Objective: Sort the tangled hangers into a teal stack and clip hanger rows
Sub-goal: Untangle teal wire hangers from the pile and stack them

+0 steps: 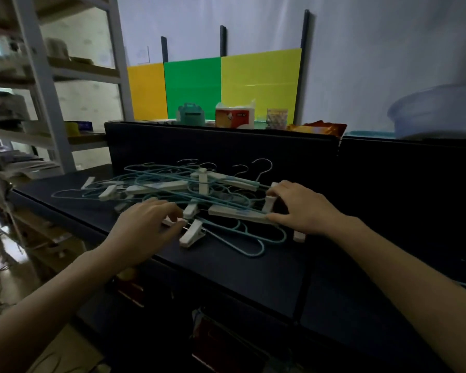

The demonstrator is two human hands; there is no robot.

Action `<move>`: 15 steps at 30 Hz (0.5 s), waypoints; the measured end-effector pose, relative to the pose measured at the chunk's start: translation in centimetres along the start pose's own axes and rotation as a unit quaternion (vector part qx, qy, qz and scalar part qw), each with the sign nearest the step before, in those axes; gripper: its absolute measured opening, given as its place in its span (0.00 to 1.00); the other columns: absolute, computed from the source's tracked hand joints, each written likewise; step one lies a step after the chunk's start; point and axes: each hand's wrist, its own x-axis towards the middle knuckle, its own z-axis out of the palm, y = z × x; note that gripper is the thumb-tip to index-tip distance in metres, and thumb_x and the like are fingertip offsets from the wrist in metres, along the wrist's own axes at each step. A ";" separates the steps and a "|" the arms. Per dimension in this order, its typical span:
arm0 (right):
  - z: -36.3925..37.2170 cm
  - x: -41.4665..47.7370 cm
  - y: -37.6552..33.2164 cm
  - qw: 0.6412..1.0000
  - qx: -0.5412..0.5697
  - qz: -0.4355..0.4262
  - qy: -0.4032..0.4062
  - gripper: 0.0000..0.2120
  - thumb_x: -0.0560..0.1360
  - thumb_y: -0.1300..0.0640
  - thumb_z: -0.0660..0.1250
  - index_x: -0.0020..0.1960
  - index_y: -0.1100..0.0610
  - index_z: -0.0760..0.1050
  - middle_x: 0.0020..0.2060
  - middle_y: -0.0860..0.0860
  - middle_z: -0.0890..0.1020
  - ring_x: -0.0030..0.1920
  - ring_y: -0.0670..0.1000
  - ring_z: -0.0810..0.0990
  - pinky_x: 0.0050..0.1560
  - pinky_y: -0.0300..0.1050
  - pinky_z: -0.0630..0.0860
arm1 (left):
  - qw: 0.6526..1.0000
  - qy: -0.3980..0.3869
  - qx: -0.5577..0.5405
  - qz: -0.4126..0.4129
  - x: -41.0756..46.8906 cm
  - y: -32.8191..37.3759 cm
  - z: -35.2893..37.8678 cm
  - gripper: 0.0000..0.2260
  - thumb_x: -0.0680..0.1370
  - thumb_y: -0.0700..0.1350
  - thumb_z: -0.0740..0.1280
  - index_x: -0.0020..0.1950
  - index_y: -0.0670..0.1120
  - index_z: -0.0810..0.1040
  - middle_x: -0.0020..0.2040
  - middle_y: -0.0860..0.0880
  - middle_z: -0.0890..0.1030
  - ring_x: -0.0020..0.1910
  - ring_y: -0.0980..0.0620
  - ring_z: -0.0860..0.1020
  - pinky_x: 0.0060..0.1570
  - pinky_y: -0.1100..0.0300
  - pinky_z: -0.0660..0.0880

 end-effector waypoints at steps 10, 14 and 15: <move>2.2 6.8 -0.2 0.987 -0.148 0.036 -0.055 0.45 0.67 0.28 0.60 0.74 0.54 0.54 0.70 0.50 0.63 0.66 0.52 0.65 0.62 0.45 0.67 | 0.999 0.028 0.033 0.032 6.0 -7.9 2.4 0.15 0.77 0.52 0.63 0.57 0.45 0.76 0.54 0.47 0.78 0.55 0.46 0.74 0.48 0.55 0.70; 2.1 7.0 -0.4 0.987 -0.140 0.053 -0.058 0.46 0.65 0.27 0.60 0.74 0.52 0.53 0.69 0.48 0.64 0.66 0.50 0.64 0.63 0.44 0.66 | 0.998 0.019 0.055 0.035 8.4 -11.3 2.8 0.26 0.75 0.61 0.56 0.62 0.43 0.73 0.58 0.44 0.77 0.58 0.43 0.73 0.53 0.50 0.72; 2.1 7.0 -0.5 0.987 -0.137 0.061 -0.065 0.47 0.64 0.26 0.59 0.74 0.52 0.53 0.69 0.48 0.64 0.67 0.50 0.64 0.64 0.43 0.66 | 0.999 0.006 0.042 0.022 9.1 -12.3 2.8 0.28 0.74 0.64 0.56 0.64 0.44 0.72 0.61 0.45 0.75 0.60 0.44 0.72 0.56 0.50 0.70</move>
